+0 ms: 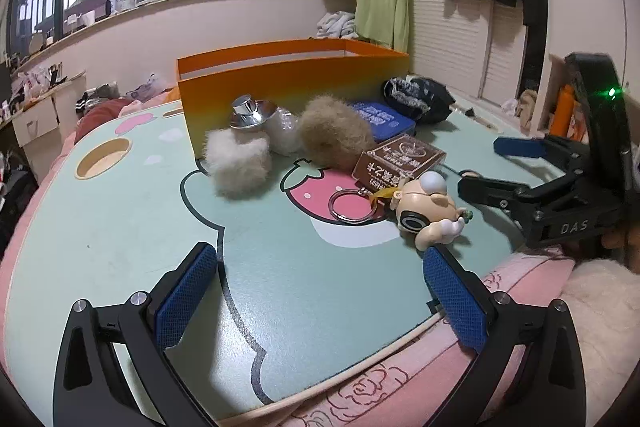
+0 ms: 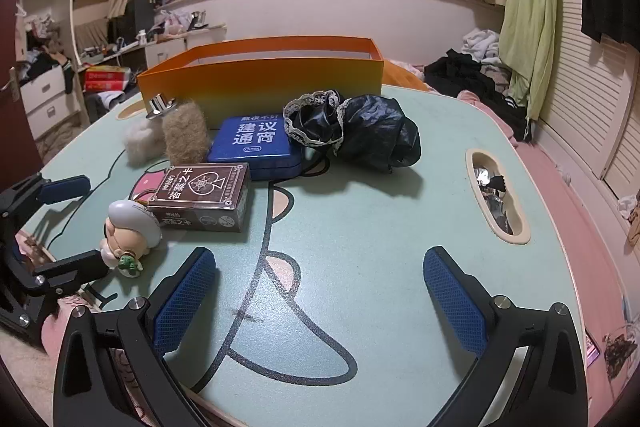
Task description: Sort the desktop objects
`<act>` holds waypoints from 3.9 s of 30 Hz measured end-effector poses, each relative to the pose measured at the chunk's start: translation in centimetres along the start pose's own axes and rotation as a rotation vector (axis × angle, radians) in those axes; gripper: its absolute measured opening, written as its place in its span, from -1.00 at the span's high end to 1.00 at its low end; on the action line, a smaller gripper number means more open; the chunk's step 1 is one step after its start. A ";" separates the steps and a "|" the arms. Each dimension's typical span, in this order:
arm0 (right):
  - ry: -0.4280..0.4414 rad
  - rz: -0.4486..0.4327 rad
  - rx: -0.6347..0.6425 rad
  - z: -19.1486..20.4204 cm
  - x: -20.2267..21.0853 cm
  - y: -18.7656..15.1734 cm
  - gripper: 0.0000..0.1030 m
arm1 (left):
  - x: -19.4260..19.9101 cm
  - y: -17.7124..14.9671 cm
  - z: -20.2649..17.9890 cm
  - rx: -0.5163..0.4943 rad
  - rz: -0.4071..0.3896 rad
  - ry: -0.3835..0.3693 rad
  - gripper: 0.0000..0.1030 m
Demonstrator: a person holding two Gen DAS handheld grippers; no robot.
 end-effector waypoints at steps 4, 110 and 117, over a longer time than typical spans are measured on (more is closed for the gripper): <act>0.003 -0.001 0.001 0.0 0.1 0.0 -1.00 | 1.2 0.6 -0.7 -0.008 -0.063 -0.061 -0.89; 0.083 0.042 0.062 3.6 -1.3 2.0 -1.00 | -1.3 1.6 0.1 0.011 0.089 0.082 -0.99; 0.083 0.040 0.061 3.5 -1.4 1.5 -1.00 | -1.4 1.6 0.1 0.011 0.089 0.082 -0.99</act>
Point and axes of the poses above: each gripper's, at about its wrist camera, not at the fingertips, and x roughly against the way its jaws point, z to its left, y to its top, the point moved 10 cm from there along -x, roughly the way its jaws point, and after that the axes turned 4 degrees about -z, right-handed, at the moved point
